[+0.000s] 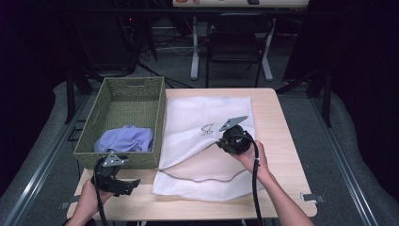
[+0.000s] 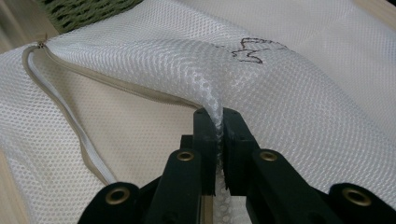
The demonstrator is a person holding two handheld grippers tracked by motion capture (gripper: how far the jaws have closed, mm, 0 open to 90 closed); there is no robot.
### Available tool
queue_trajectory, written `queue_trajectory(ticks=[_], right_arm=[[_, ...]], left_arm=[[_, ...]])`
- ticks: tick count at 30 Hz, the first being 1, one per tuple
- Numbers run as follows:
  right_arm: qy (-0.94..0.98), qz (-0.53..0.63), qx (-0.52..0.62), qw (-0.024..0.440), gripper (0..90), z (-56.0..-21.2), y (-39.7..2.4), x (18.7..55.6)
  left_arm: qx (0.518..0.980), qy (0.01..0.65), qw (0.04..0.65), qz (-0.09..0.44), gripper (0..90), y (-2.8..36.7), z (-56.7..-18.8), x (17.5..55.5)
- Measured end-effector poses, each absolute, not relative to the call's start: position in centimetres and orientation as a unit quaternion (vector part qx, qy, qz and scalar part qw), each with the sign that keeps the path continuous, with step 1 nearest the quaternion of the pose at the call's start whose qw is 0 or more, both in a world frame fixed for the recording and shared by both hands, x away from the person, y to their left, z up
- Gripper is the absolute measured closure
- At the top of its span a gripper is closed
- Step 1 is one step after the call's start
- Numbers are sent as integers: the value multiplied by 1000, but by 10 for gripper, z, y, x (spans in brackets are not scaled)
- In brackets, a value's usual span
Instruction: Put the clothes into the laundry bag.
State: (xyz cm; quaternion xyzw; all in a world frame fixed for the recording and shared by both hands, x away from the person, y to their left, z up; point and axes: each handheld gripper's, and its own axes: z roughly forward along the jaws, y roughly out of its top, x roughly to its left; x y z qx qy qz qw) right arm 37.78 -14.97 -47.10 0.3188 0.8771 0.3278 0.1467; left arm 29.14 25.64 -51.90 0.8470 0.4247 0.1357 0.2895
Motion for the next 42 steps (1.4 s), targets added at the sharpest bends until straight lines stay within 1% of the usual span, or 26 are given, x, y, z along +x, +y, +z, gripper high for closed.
queue_trajectory(ticks=[9,16,21,24,30,38,42], right_arm=[[870,347,314,156,860,-456,-149,380],[871,346,315,151,859,-458,-150,381],[872,344,314,149,859,-461,-151,382],[872,345,314,150,859,-460,-152,381],[872,345,314,150,859,-461,-152,382],[870,345,317,151,859,-460,-155,382],[870,345,316,153,859,-460,-156,382]], left_arm=[[849,421,292,133,3,256,-519,291],[848,416,303,128,7,257,-516,289],[855,397,315,115,21,258,-503,284],[854,390,326,109,20,259,-495,282],[861,373,330,101,9,258,-477,281],[871,354,327,96,3,258,-449,294],[874,349,325,97,2,262,-437,307]])
